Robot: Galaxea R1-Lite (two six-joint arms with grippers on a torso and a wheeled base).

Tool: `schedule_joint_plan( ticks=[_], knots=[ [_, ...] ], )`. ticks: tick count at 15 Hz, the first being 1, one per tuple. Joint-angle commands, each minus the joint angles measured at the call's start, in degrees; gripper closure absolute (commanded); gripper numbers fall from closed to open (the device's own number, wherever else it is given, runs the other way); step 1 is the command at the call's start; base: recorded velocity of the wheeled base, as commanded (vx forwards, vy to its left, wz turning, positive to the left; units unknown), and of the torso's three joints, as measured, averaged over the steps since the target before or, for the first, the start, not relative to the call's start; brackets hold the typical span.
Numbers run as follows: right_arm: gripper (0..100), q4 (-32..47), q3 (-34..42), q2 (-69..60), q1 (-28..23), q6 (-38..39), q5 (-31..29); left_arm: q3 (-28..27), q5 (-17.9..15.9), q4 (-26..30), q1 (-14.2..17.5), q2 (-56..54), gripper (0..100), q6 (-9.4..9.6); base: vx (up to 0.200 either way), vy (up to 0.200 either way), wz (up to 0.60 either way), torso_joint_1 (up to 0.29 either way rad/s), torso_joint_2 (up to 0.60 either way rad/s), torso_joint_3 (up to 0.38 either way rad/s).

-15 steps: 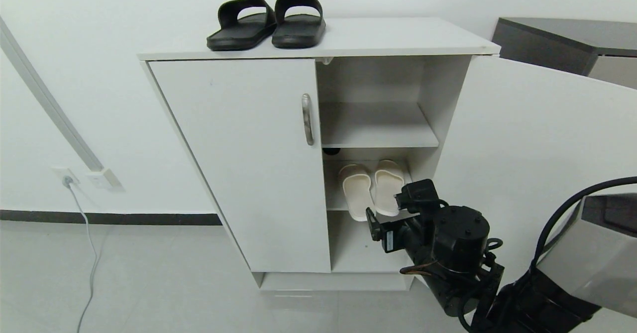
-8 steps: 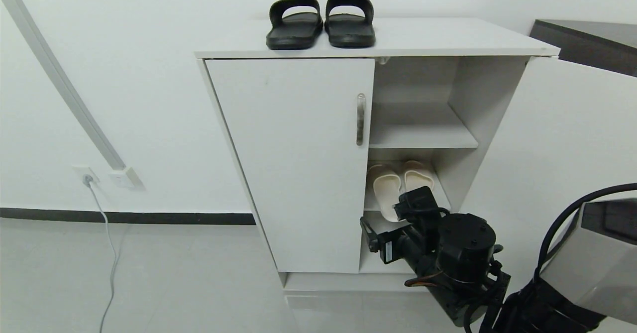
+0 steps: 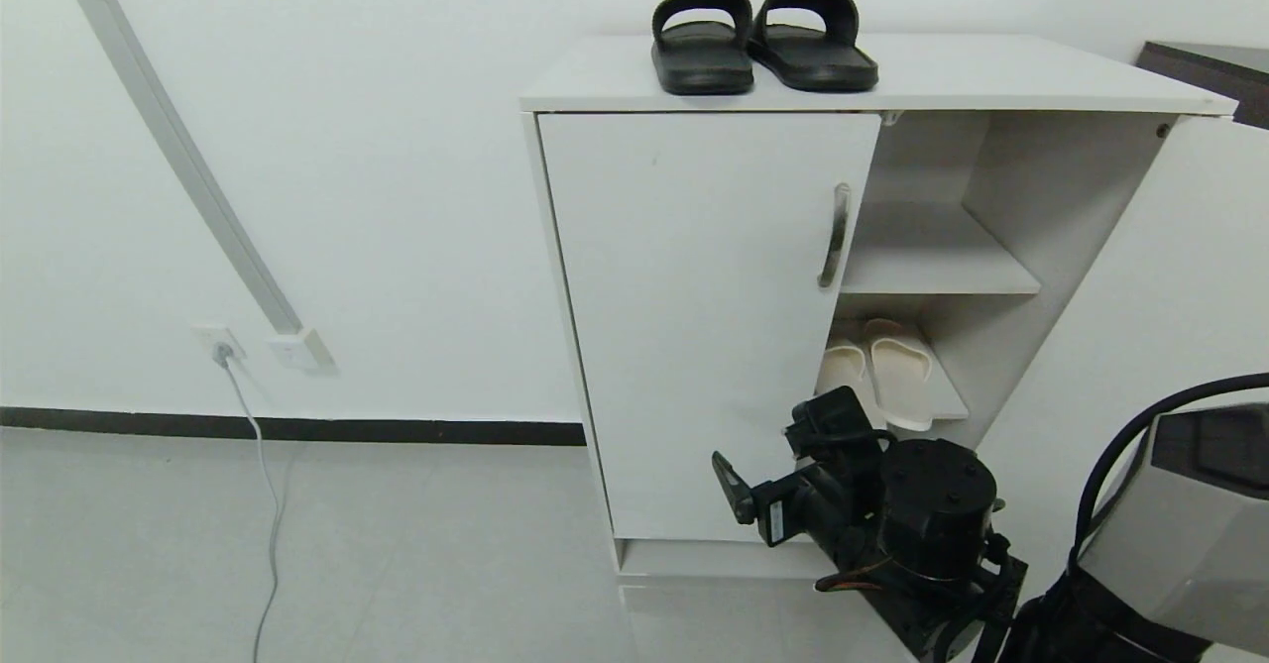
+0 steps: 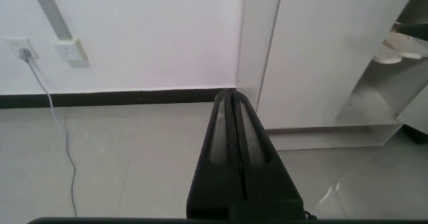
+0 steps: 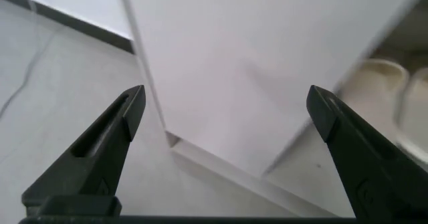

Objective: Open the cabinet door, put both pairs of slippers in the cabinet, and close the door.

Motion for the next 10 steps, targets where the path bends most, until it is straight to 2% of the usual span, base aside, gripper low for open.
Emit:
schedule_joint_plan(
  ticks=[1,10],
  knots=[
    [0,-0.21,0.6,0.38,0.15,-0.04,0.1,0.0,0.01,-0.02,0.05,0.09,100,-0.02,0.0,0.0,0.0,0.0,0.0,0.0],
    [0,-1.18,0.78,0.55,0.41,-0.74,0.1,0.0,0.01,-0.02,0.05,0.09,100,-0.11,0.0,0.0,0.0,0.0,0.0,0.0]
  ],
)
